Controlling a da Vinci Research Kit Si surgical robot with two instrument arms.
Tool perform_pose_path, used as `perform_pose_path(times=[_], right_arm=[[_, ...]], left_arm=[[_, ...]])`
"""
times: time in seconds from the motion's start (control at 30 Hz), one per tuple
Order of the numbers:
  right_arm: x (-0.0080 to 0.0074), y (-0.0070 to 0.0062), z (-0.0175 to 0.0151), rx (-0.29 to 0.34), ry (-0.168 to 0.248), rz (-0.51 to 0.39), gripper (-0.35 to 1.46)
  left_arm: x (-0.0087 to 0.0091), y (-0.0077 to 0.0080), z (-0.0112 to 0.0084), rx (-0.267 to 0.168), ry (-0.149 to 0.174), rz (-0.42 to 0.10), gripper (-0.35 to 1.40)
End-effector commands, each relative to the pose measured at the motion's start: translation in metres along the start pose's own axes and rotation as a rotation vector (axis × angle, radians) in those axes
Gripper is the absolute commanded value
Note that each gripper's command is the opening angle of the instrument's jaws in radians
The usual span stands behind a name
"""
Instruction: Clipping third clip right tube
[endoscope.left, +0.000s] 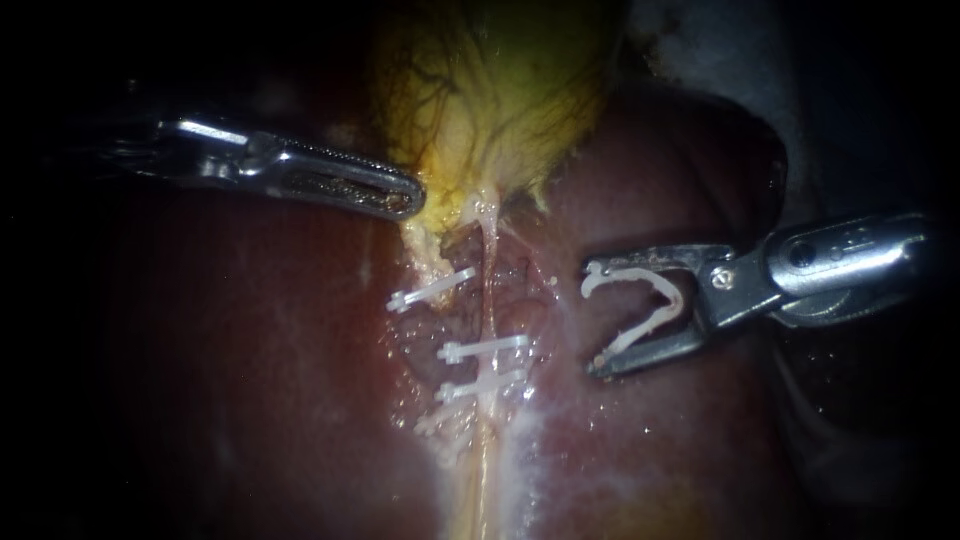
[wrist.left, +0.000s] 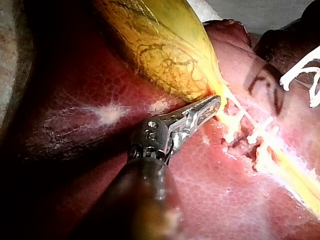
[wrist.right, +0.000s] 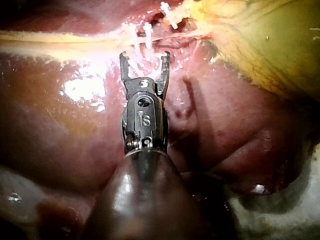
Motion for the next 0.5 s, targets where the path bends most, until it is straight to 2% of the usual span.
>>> perform_pose_path(times=[0.03,0.2,0.3,0.43,0.5], right_arm=[[0.0,0.0,0.0,0.0,0.0,0.0,0.56],[0.0001,-0.0002,0.0,-0.001,0.0,0.0,0.56],[0.0001,-0.0002,0.0,-0.001,0.0,0.0,0.55],[0.0001,-0.0002,0.0,-0.001,0.0,0.0,0.55],[0.0001,-0.0002,0.0,-0.001,0.0,0.0,0.55]], left_arm=[[-0.0001,0.0,-0.0001,0.001,0.0,-0.001,-0.35],[-0.0011,-0.0001,-0.0022,0.007,0.001,-0.006,-0.35],[-0.0026,-0.0001,-0.0048,-0.013,-0.003,-0.015,-0.35],[-0.0043,-0.0001,-0.0086,-0.038,-0.032,-0.034,-0.35],[-0.0049,0.0,-0.0098,-0.046,-0.042,-0.035,-0.35]])
